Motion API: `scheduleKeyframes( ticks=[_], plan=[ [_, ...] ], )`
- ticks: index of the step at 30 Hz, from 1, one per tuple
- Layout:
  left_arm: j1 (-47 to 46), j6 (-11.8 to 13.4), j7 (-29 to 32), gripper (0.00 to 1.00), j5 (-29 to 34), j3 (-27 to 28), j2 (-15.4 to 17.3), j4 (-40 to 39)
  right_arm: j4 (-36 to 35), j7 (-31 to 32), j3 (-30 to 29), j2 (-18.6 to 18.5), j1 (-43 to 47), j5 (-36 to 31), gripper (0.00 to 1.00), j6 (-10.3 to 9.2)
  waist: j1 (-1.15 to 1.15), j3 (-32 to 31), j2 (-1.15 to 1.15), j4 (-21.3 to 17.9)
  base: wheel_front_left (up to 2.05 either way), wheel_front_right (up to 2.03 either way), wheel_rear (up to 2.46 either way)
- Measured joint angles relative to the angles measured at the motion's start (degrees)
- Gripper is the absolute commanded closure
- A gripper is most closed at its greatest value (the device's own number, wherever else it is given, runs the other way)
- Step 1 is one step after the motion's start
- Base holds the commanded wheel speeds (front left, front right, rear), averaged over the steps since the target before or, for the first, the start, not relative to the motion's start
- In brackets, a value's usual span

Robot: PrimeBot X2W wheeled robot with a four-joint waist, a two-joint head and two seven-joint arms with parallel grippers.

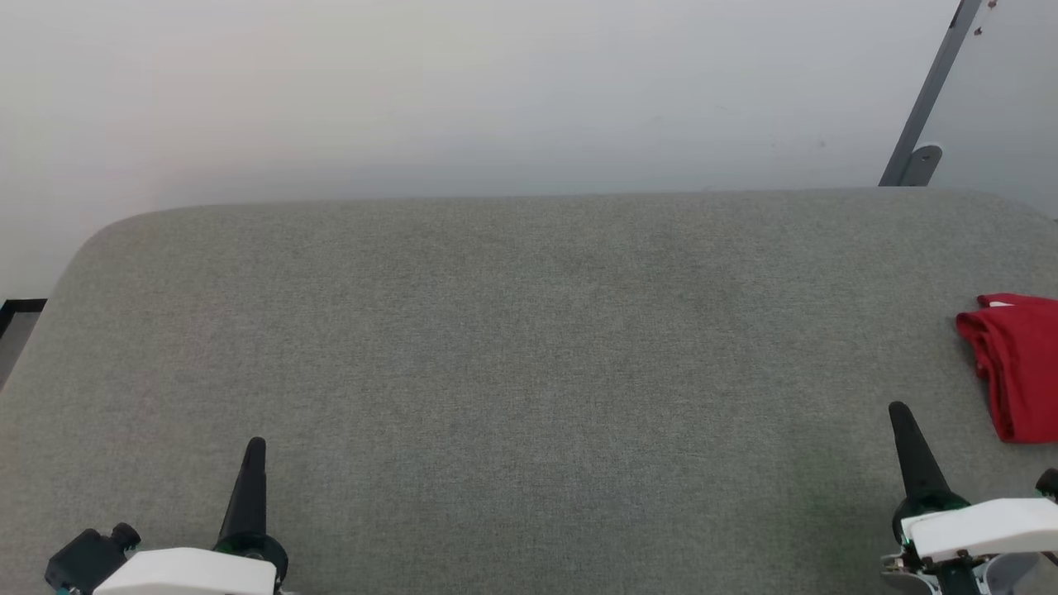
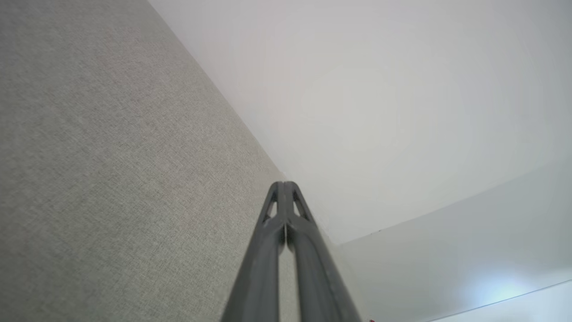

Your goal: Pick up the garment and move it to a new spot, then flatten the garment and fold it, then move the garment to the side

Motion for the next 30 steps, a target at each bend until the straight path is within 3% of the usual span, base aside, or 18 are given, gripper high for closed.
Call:
scheduleKeyframes(
  ticks=[30],
  plan=[
    [-3.9,0.0,4.4,1.0,-14.9,1.3,-0.7,2.1,1.5,3.3,-0.7,2.1,-3.0,14.2,1.0,-0.01,0.0,0.9,0.0,-0.1,0.0,0.0,0.0]
  ],
)
